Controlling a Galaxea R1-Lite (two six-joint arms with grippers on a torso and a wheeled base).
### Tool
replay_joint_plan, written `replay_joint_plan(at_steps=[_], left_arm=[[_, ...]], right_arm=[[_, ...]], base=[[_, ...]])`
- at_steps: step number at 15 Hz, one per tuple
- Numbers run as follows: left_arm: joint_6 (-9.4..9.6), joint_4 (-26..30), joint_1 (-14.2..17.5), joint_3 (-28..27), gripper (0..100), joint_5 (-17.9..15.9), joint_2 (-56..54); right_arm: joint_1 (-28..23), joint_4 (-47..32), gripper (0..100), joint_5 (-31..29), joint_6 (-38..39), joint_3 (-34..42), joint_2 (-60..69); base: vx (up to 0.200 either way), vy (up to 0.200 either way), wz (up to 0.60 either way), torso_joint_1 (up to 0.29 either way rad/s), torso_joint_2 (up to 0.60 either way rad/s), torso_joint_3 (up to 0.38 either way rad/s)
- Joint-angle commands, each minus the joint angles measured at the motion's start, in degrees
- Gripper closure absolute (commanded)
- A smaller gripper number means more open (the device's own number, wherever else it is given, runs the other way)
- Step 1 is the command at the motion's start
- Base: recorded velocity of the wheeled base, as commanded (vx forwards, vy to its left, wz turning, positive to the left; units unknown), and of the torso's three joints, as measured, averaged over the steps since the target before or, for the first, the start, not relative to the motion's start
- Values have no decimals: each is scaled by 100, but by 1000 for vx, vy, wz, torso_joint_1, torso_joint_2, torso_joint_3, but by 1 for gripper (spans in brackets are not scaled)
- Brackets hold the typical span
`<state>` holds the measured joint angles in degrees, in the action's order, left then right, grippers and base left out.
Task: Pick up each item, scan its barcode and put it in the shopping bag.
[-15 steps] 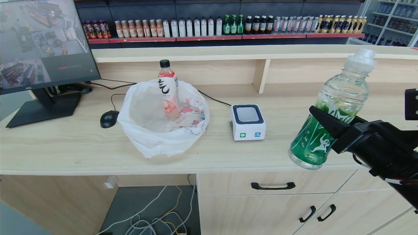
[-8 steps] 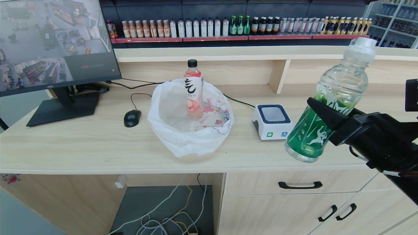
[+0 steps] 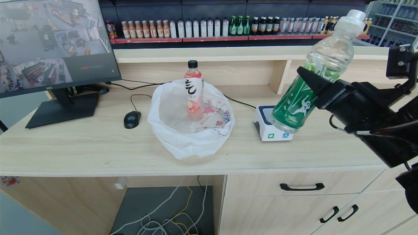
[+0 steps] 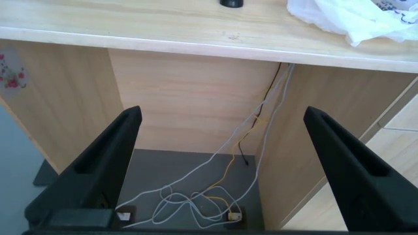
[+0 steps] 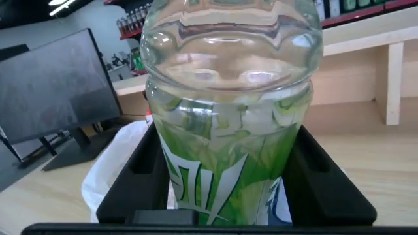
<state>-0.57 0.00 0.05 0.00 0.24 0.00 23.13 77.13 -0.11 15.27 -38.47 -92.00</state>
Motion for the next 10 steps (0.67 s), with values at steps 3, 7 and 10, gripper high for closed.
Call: replay_joint_plan(at_steps=[3,7,10], left_arm=[[-4,0,4,0,0,2,0],[-4,0,4,0,0,2,0],[-4,0,4,0,0,2,0]], right_arm=[[-1,4,100,-209,810,-776,-837],[-54,4,100,-639,2076,-943,-1021],[-177,4,100,-683,2753,-1048,-1057]], base=[[0,0,0,0,0,0],[0,0,0,0,0,0],[0,0,0,0,0,0]])
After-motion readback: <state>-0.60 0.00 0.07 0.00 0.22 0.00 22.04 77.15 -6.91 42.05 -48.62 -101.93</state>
